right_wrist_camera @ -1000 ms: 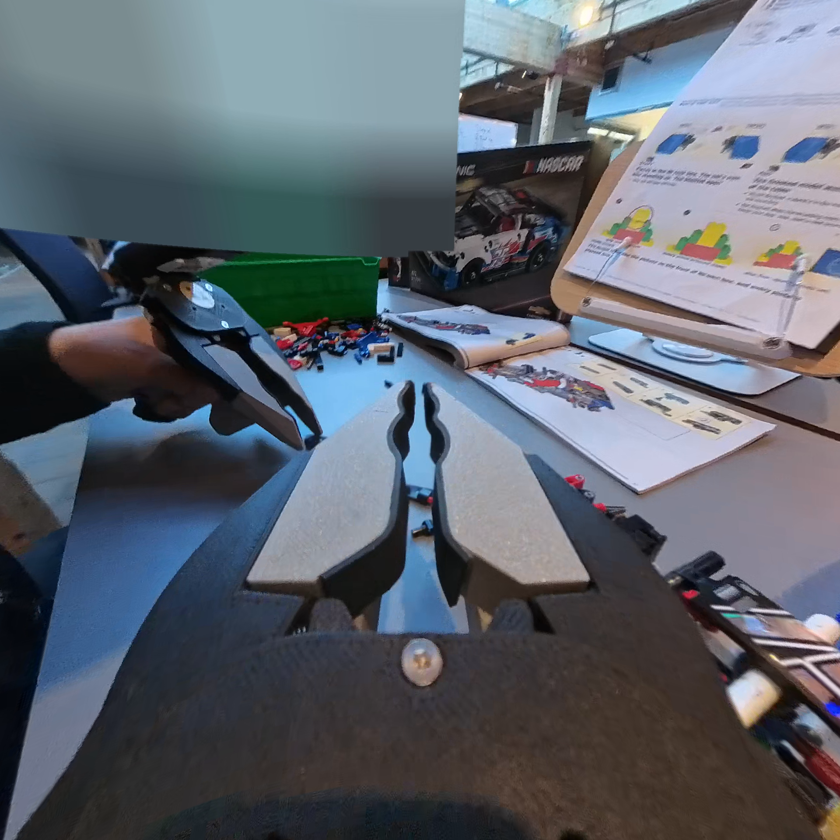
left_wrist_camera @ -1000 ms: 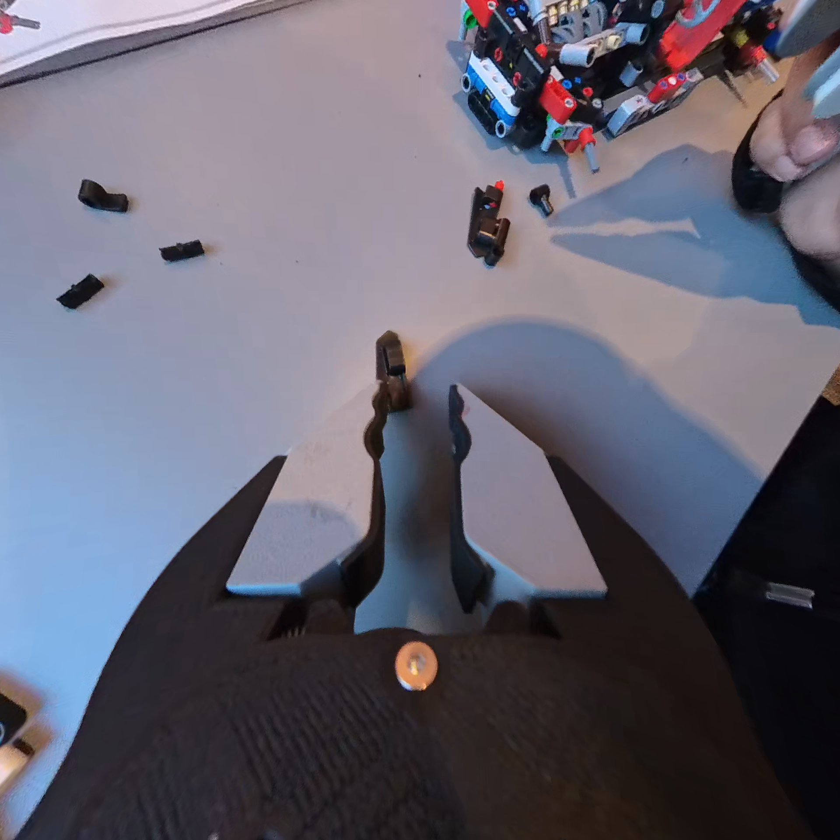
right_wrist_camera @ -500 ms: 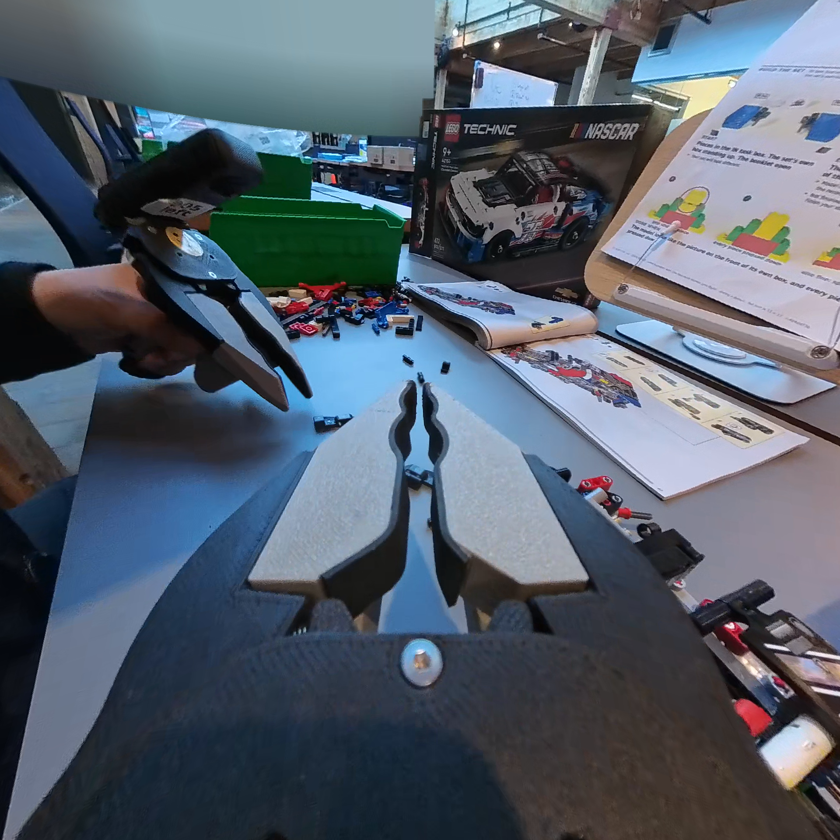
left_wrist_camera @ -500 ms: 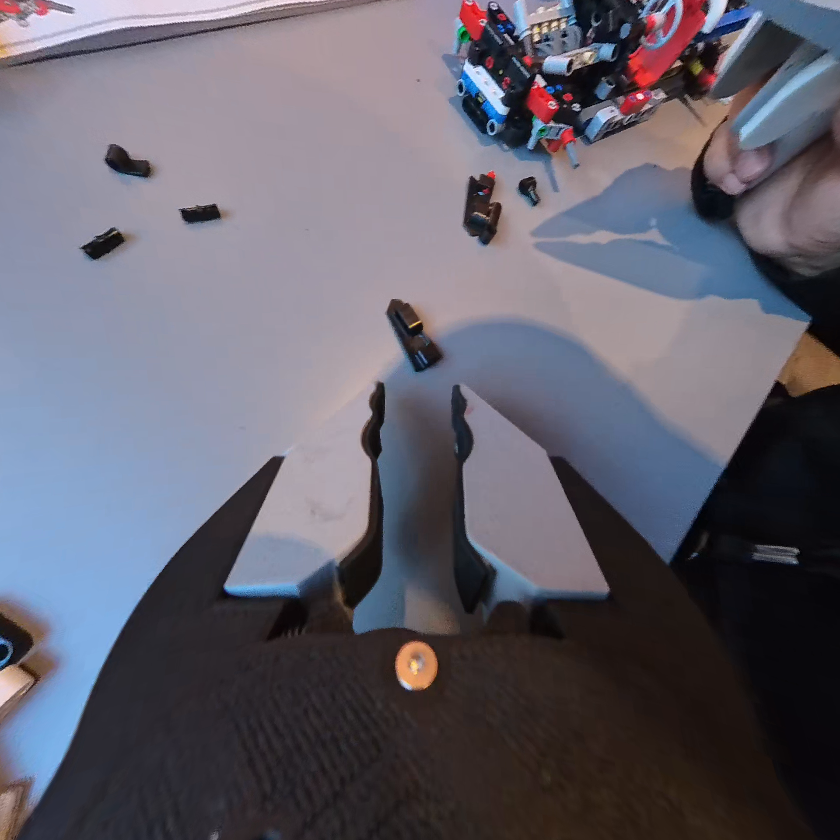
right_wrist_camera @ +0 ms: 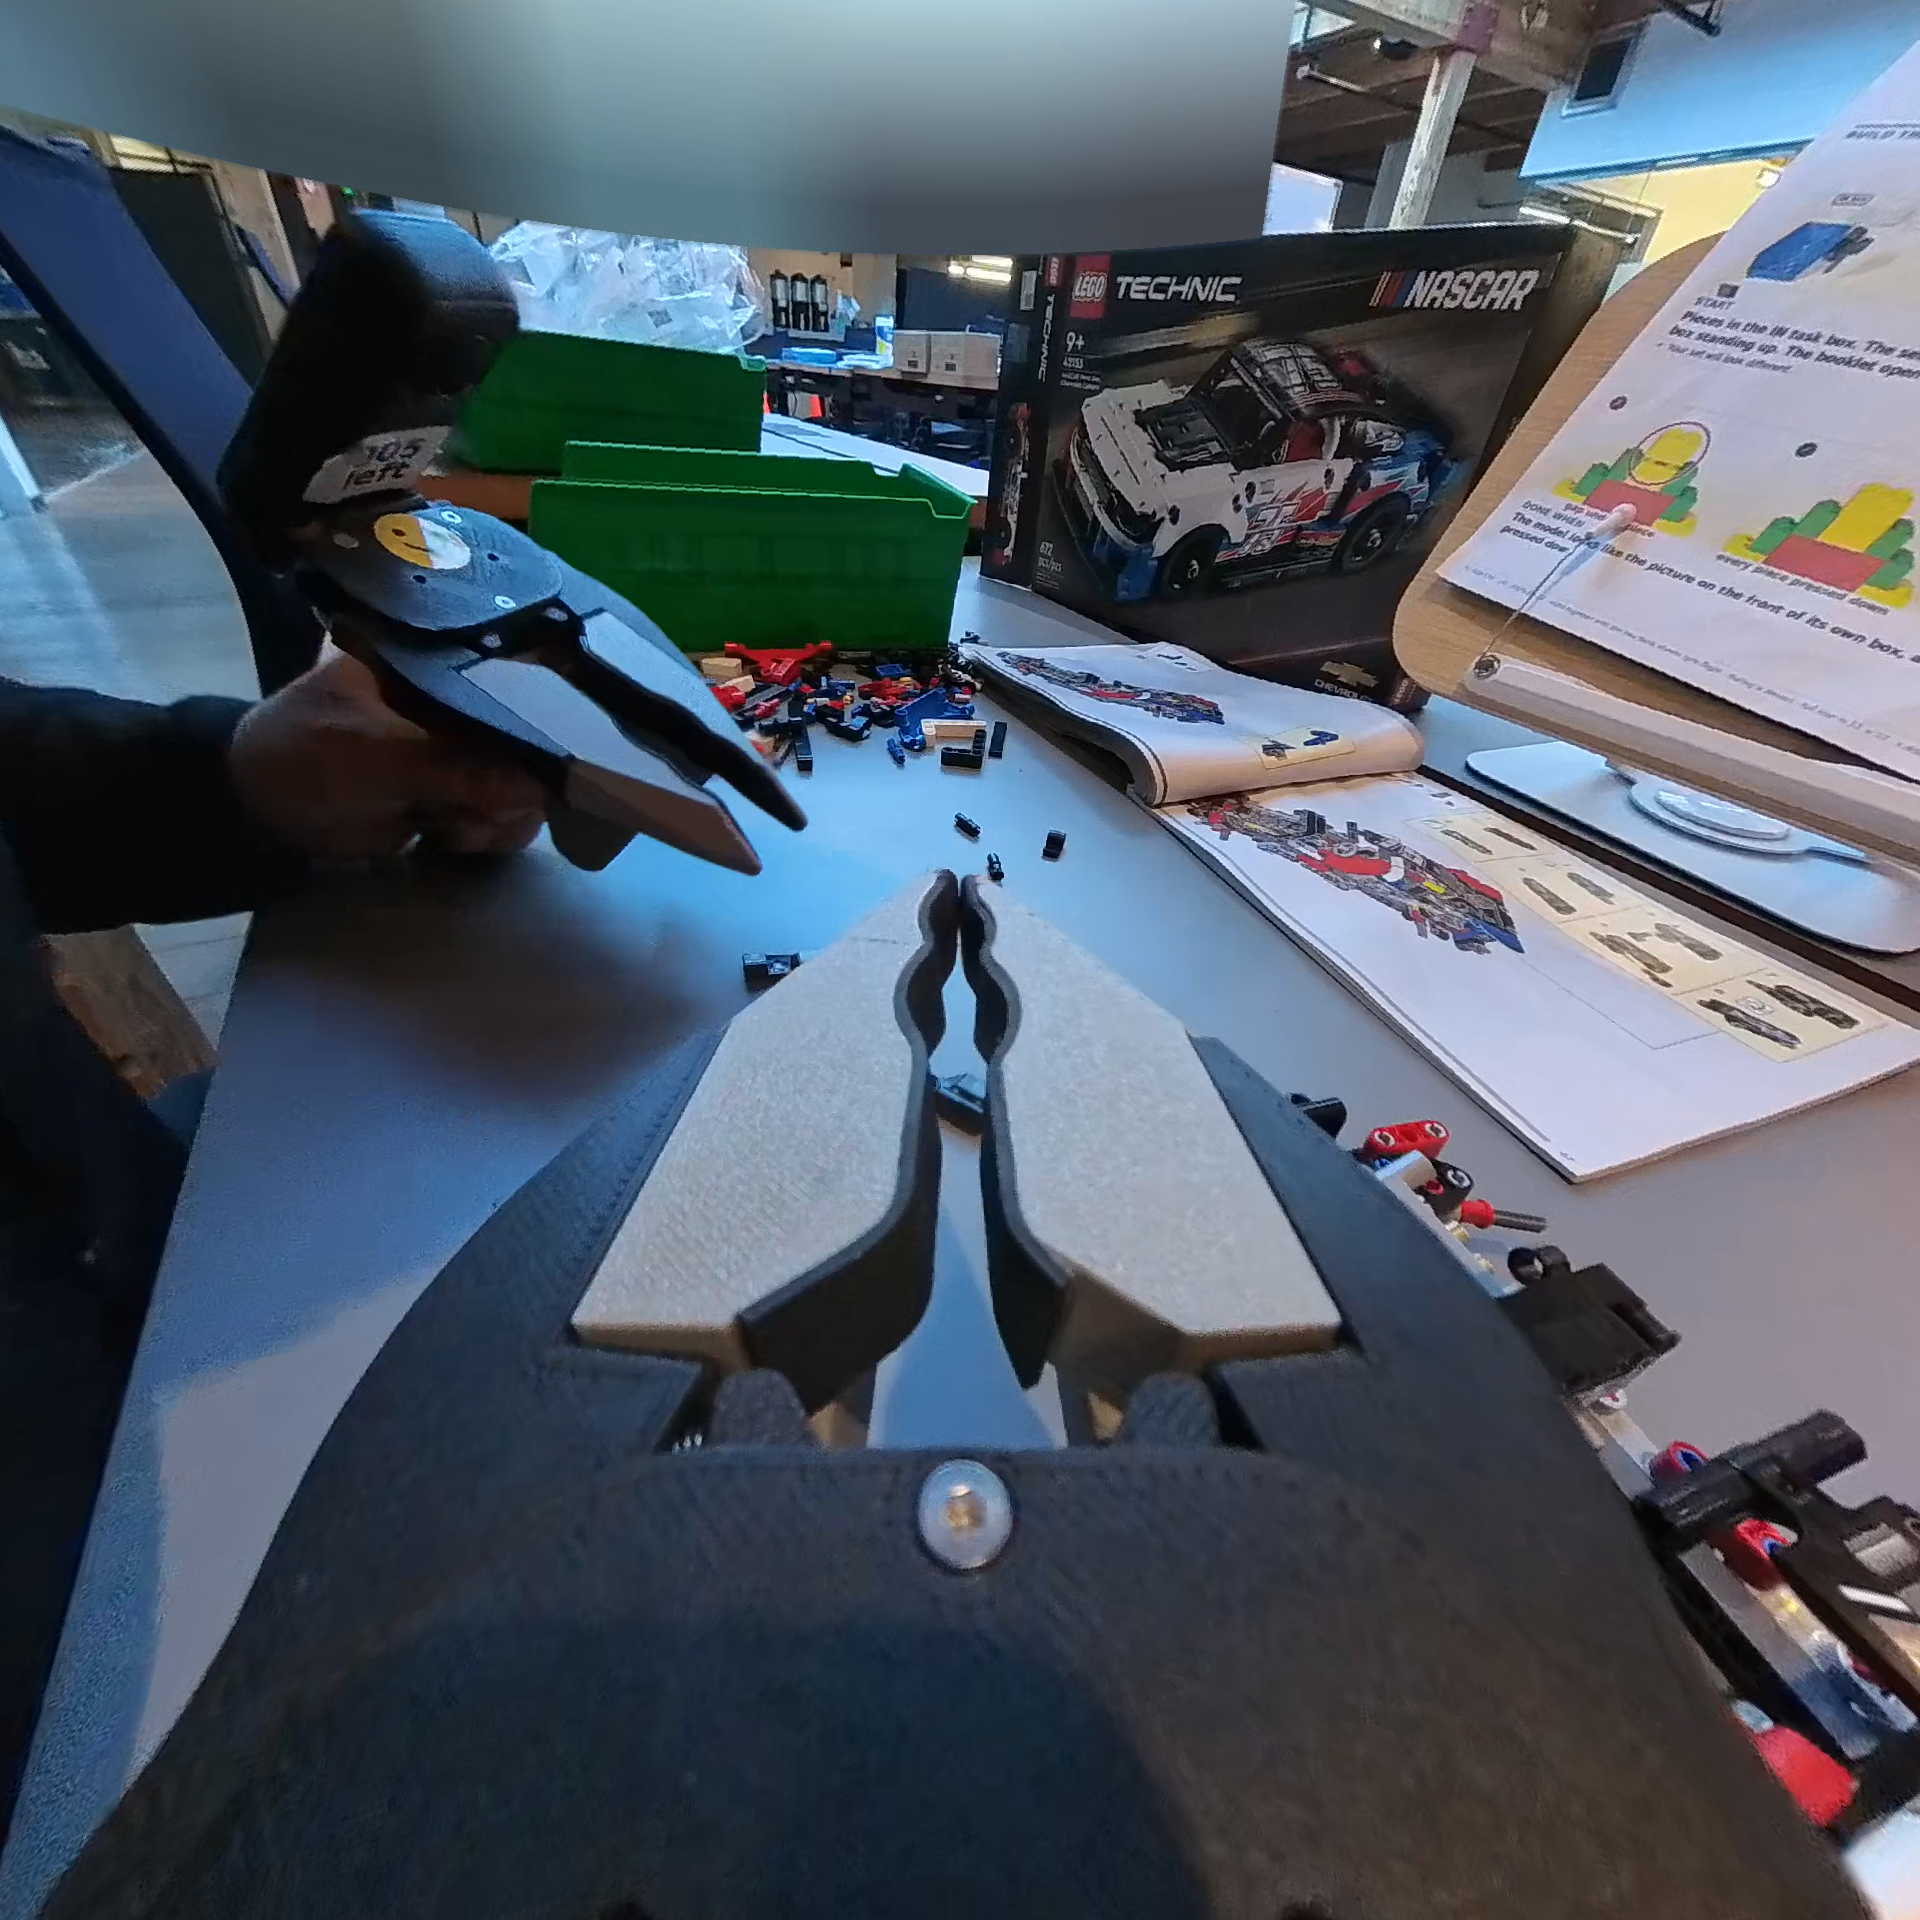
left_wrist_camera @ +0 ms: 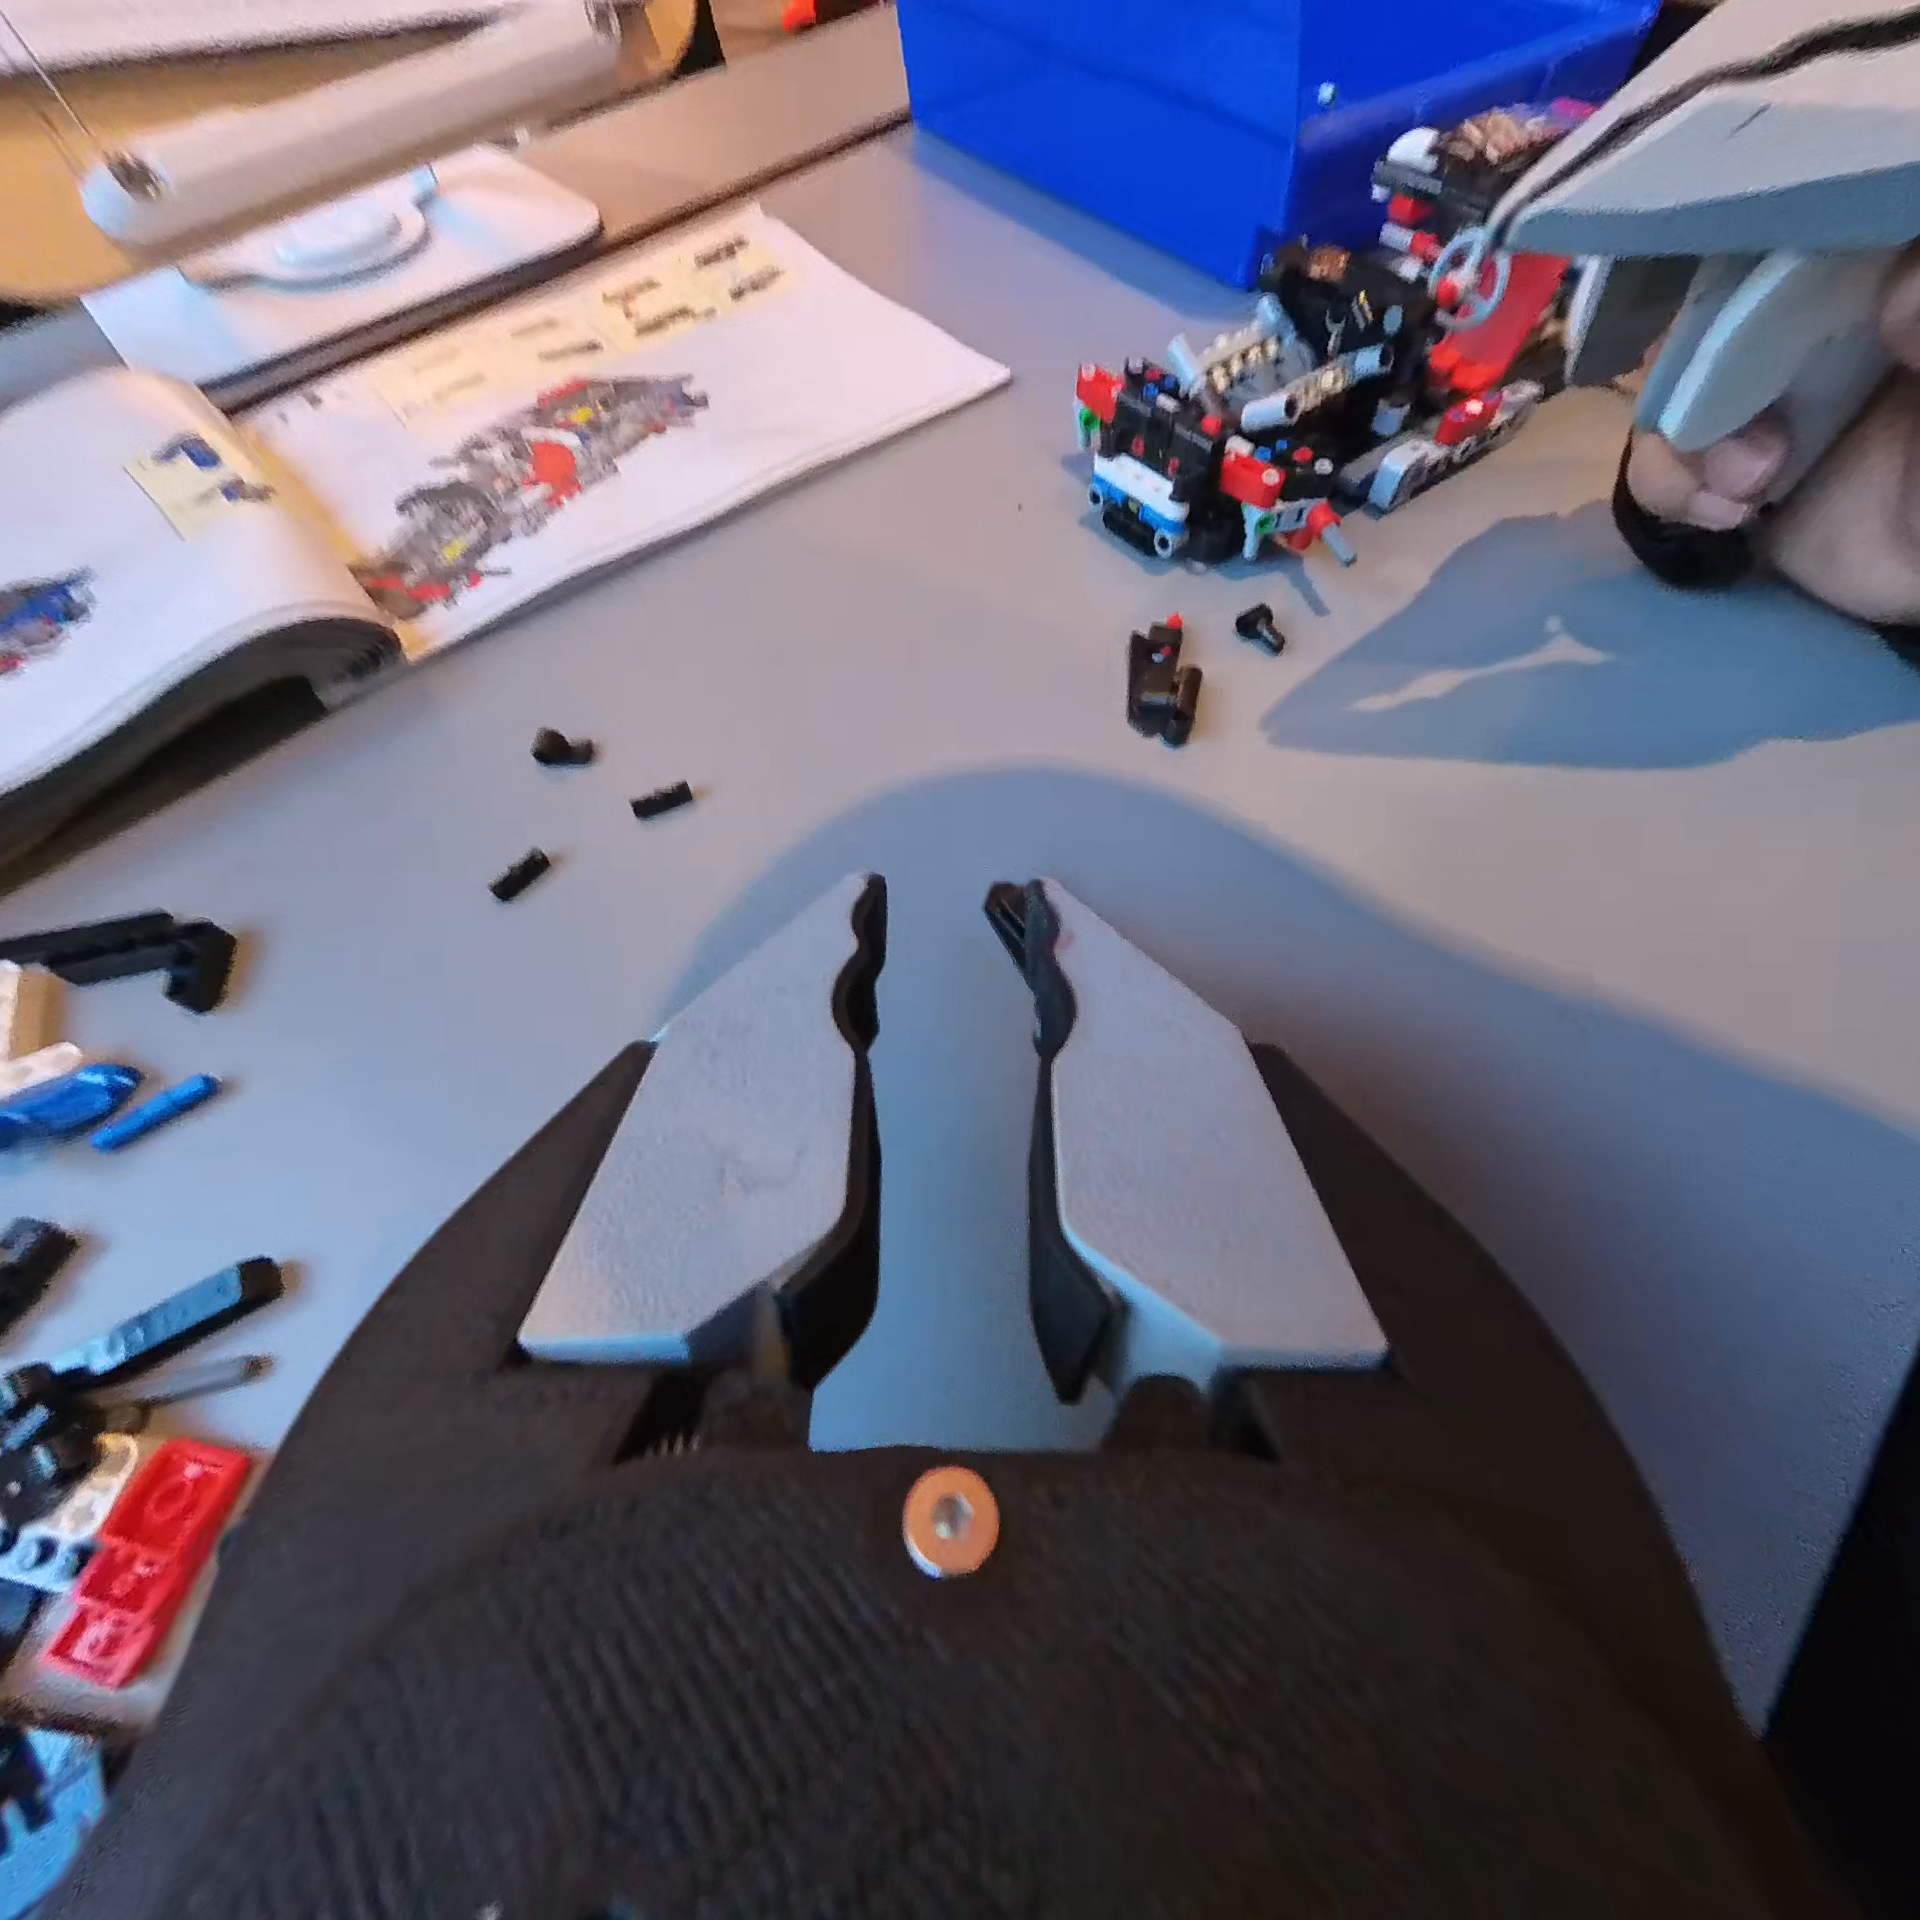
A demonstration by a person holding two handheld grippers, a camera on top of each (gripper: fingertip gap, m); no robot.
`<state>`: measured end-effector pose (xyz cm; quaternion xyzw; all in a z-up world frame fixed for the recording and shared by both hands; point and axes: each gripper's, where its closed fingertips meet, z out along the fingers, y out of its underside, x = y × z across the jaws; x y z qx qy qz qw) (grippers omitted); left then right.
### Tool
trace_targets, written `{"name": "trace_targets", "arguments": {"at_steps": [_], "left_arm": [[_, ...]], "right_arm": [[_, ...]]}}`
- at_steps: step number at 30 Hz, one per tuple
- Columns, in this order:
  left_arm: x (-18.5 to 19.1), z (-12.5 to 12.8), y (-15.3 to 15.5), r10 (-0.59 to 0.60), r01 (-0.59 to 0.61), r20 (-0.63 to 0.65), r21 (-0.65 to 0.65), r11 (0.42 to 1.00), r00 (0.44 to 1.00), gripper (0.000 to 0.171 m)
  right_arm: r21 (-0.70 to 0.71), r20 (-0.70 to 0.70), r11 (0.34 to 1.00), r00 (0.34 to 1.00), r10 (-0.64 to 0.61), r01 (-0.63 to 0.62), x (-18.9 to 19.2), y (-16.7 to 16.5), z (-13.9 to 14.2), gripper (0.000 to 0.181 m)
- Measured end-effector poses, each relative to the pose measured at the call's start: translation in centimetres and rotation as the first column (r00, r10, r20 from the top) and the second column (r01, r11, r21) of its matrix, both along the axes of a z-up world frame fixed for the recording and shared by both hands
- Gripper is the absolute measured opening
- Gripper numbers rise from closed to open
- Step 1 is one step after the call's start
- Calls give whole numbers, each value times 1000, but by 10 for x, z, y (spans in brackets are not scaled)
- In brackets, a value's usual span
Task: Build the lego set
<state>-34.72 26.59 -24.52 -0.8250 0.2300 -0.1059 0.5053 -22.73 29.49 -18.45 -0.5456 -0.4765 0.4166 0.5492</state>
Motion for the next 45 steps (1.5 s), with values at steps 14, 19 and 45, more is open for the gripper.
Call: {"name": "trace_targets", "arguments": {"at_steps": [14,19,45], "left_arm": [[-16,18,26,21,-28,69,104,994,997,19],[-16,18,26,26,-33,60,111,993,998,17],[-11,16,25,-2,-1,30,110,994,1000,14]], "right_arm": [[-41,-69,999,998,-4,1,-2,19,9,0],[-51,-91,999,996,-10,6,1,21,12,0],[-52,-77,999,997,-5,1,-2,20,9,0]]}}
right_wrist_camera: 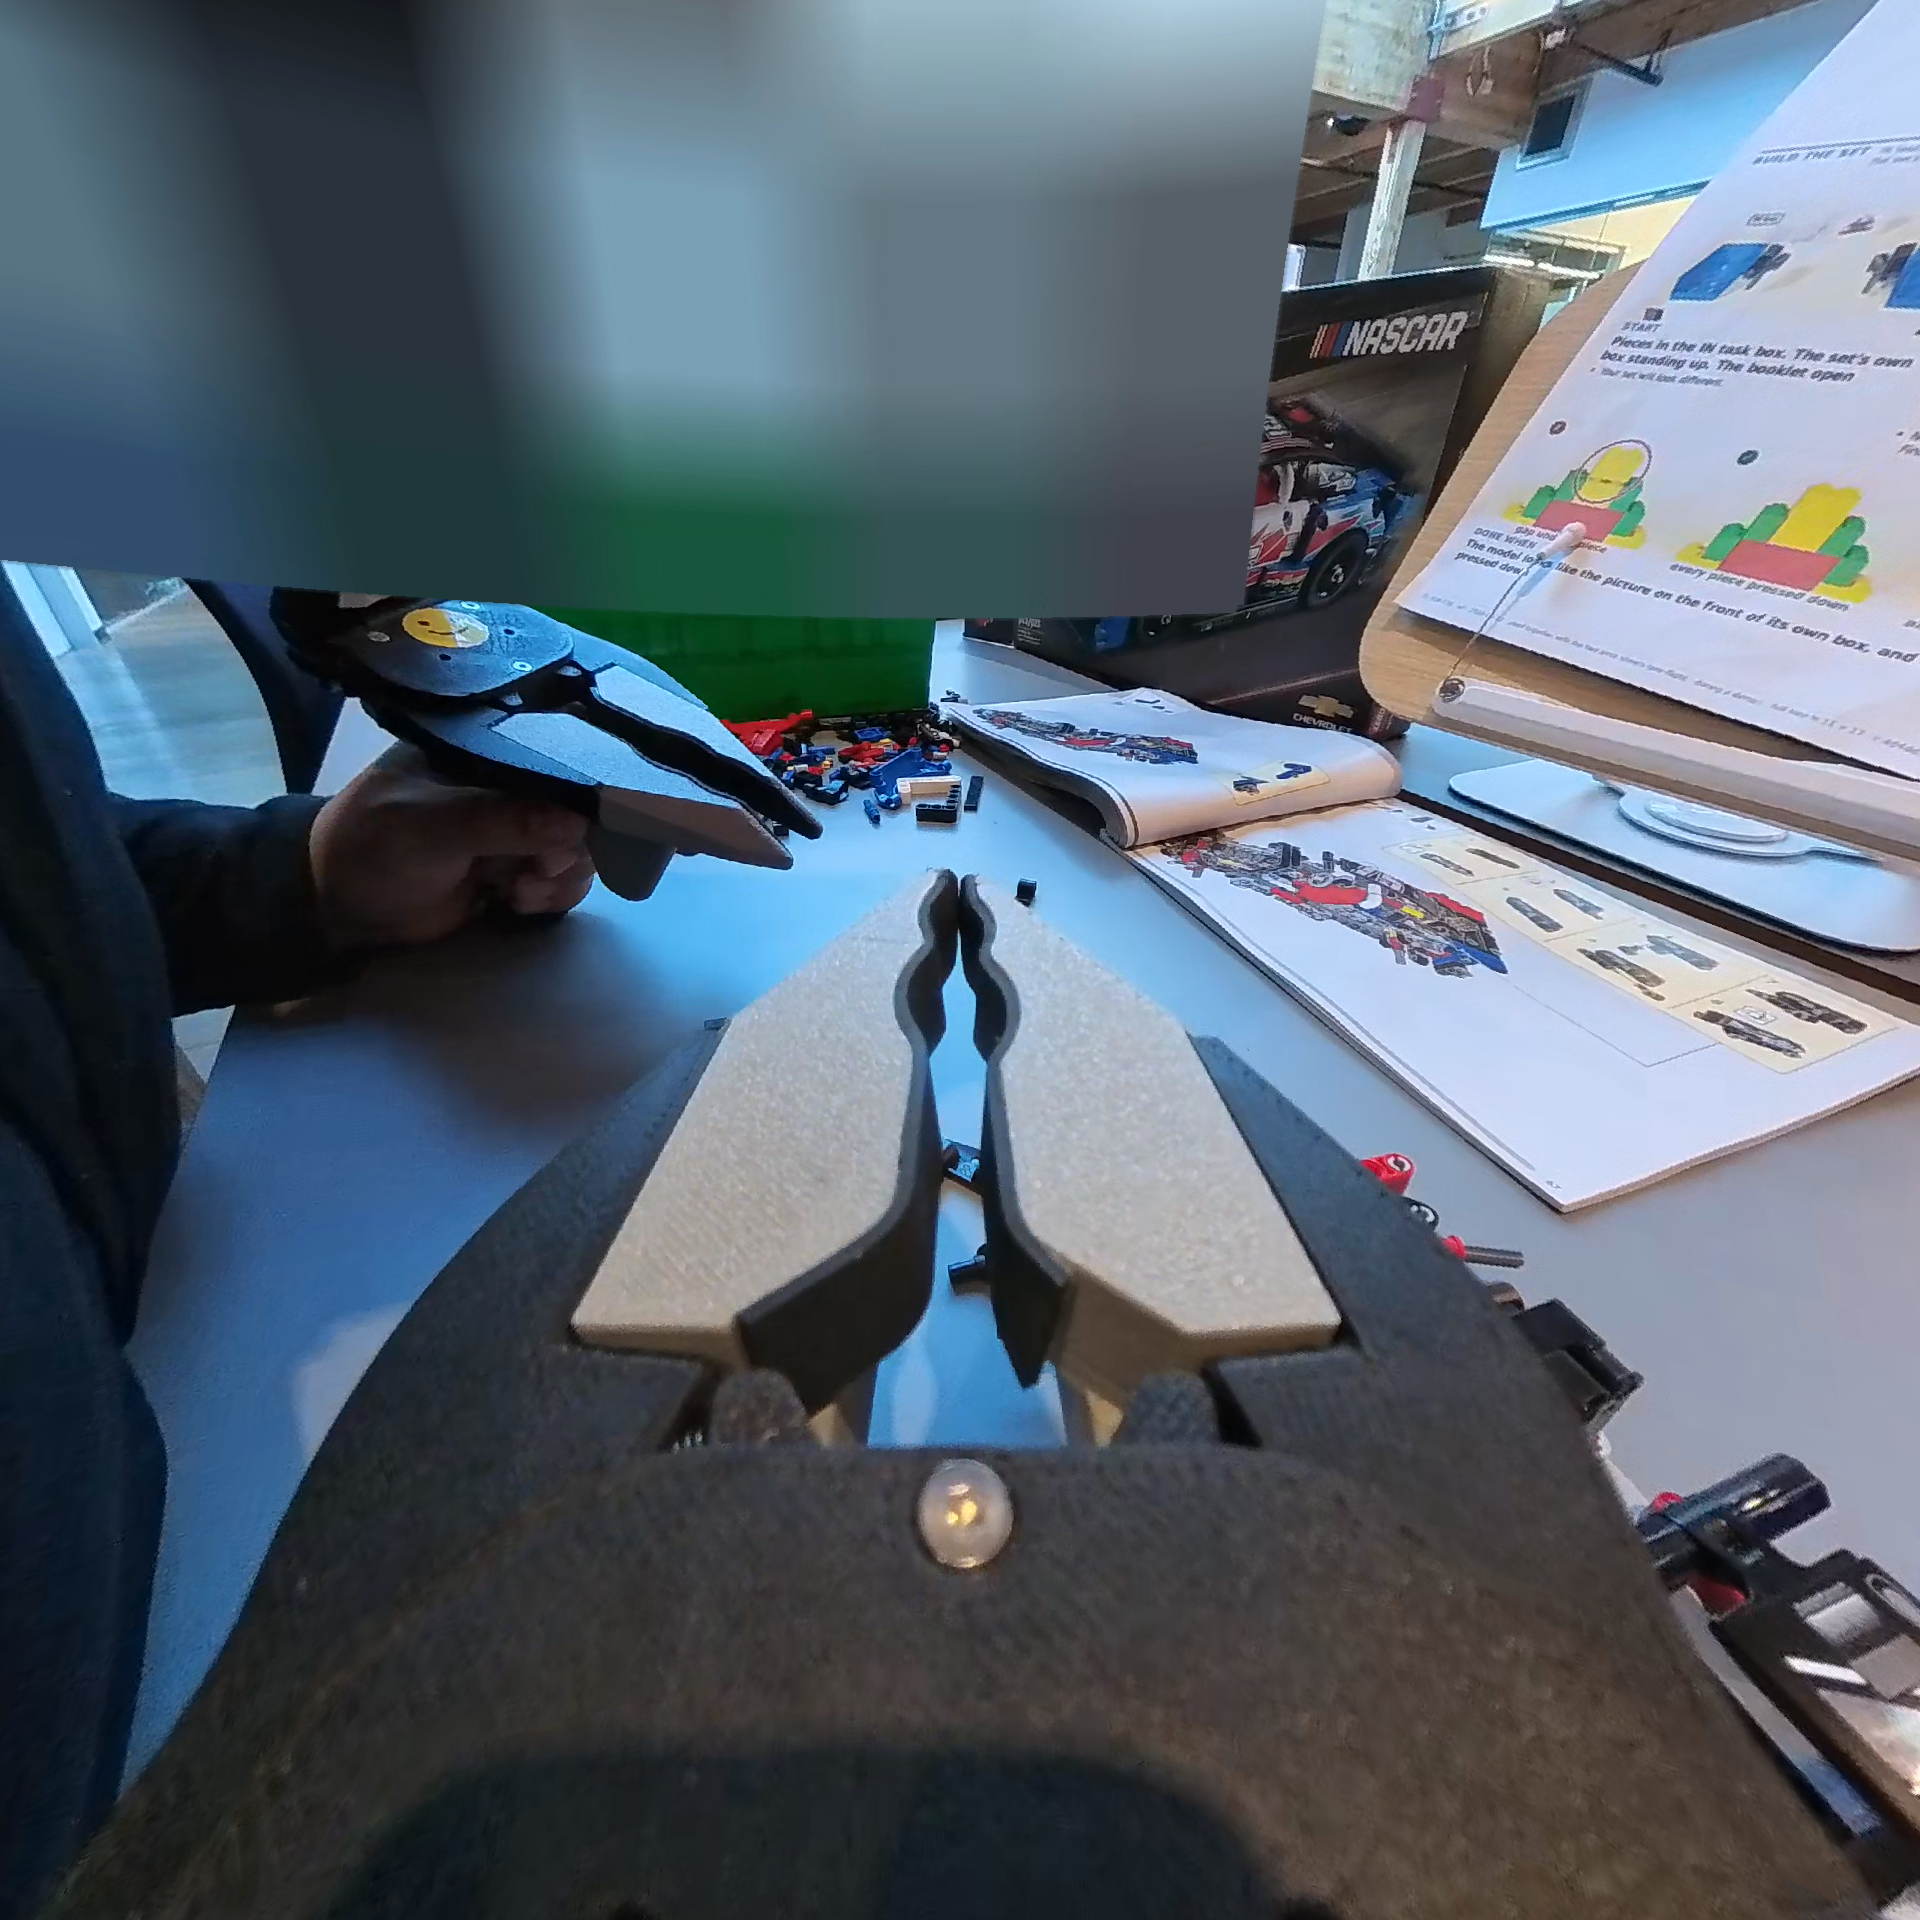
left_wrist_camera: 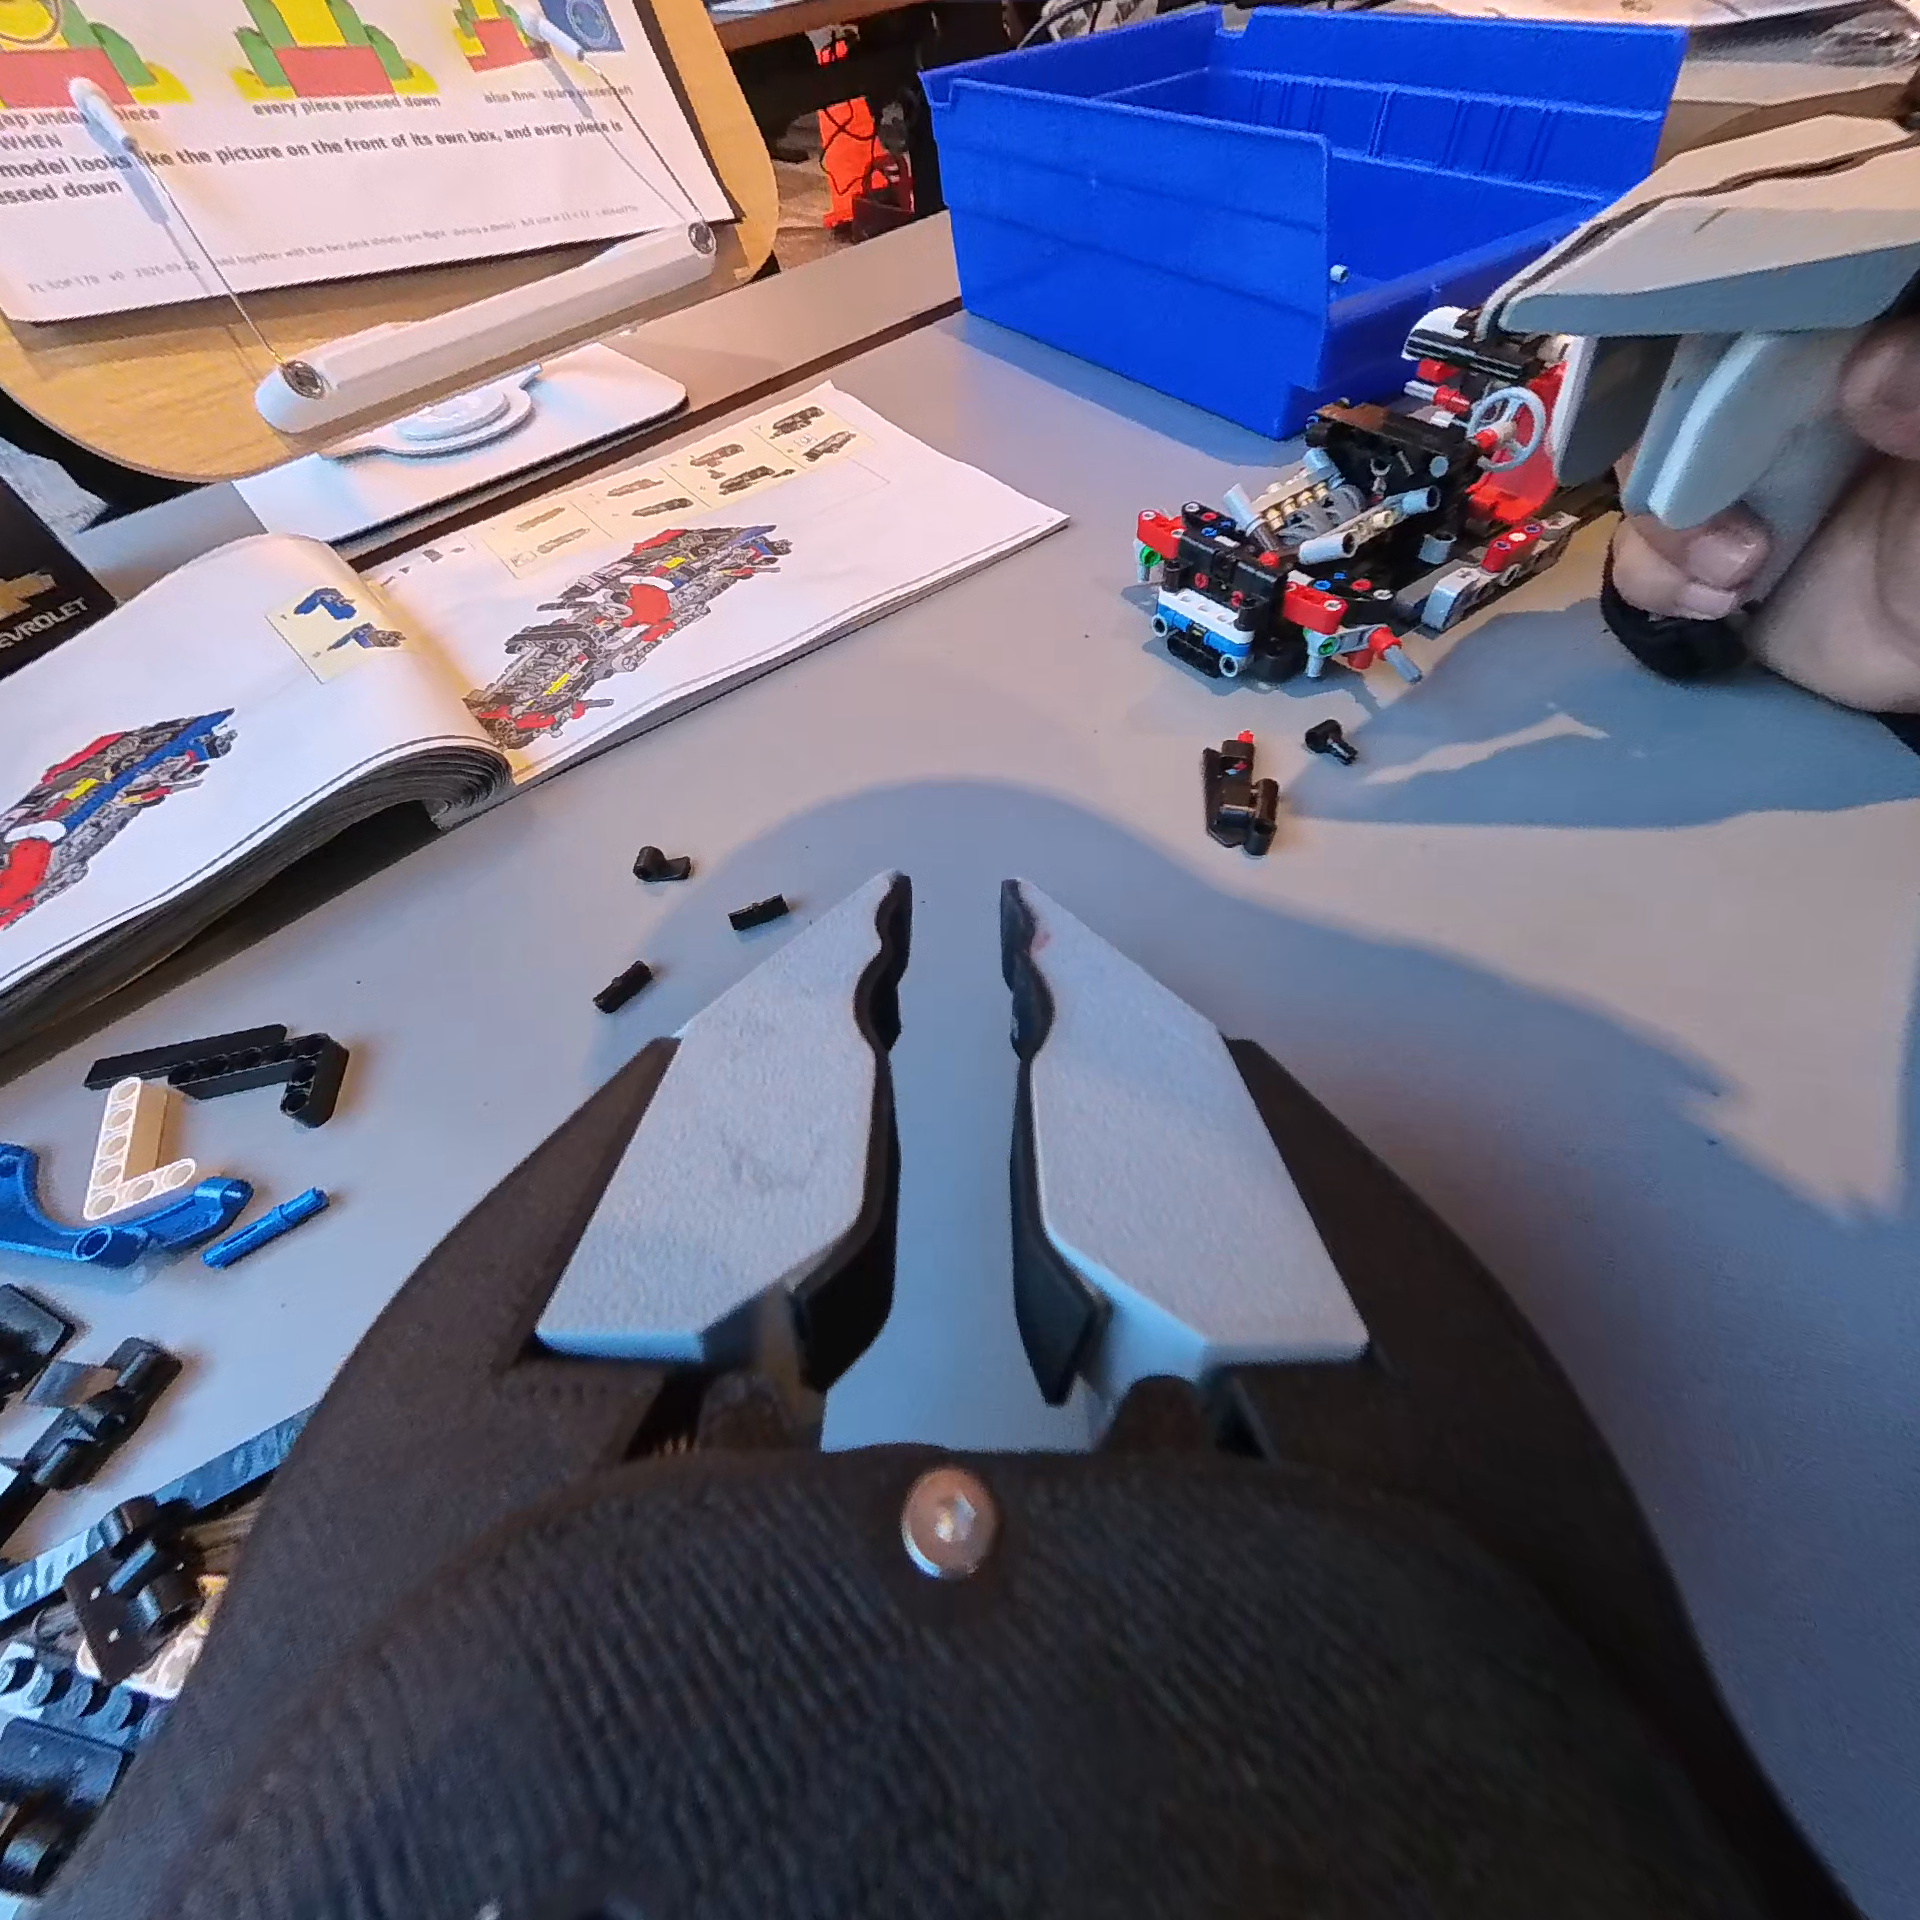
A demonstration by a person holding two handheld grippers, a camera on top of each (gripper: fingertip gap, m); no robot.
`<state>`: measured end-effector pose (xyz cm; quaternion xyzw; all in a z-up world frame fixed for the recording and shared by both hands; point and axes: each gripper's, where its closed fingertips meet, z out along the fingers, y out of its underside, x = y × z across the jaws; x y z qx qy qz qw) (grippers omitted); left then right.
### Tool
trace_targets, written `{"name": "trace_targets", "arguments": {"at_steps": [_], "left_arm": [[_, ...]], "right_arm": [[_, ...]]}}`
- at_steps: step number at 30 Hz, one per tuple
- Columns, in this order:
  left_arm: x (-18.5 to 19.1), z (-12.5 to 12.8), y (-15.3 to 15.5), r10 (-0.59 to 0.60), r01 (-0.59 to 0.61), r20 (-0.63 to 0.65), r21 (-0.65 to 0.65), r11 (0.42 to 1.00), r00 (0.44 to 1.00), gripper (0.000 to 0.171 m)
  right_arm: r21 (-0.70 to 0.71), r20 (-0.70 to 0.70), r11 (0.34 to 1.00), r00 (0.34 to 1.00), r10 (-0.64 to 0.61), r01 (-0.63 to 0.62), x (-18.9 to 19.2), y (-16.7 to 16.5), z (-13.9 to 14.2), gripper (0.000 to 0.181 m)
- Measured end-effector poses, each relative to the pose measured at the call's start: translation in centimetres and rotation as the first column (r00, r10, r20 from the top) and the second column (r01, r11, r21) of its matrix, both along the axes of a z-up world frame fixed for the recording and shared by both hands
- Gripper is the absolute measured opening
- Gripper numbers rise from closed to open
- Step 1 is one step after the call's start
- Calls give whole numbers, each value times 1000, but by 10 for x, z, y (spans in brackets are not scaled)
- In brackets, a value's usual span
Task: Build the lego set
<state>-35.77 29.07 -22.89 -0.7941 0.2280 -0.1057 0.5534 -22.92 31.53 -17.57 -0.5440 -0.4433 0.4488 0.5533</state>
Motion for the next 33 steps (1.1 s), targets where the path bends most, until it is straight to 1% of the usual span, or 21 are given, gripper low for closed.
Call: {"name": "trace_targets", "arguments": {"at_steps": [20,25,27,29,31,33], "left_arm": [[0,1,0,-1,1,5,6,1000,1000,12],[2,2,-2,-11,12,-14,26,1000,1000,13],[5,1,-3,-29,30,-26,25,999,999,16],[7,-2,-4,-29,29,-28,5,1000,999,24],[11,-7,-6,-39,39,-9,-52,998,999,32],[12,-10,-9,-35,36,10,-83,996,999,34]], "right_arm": [[-3,2,1000,1000,-6,6,0,1,-1,0],[2,-13,1000,1000,-2,2,2,0,2,0],[-10,-22,1000,1000,3,-3,2,0,3,0],[-18,-26,1000,1000,8,-9,3,0,3,0],[-15,-24,1000,1000,12,-13,2,-1,3,0],[-11,-21,1000,1000,19,-19,2,-2,3,0]]}}
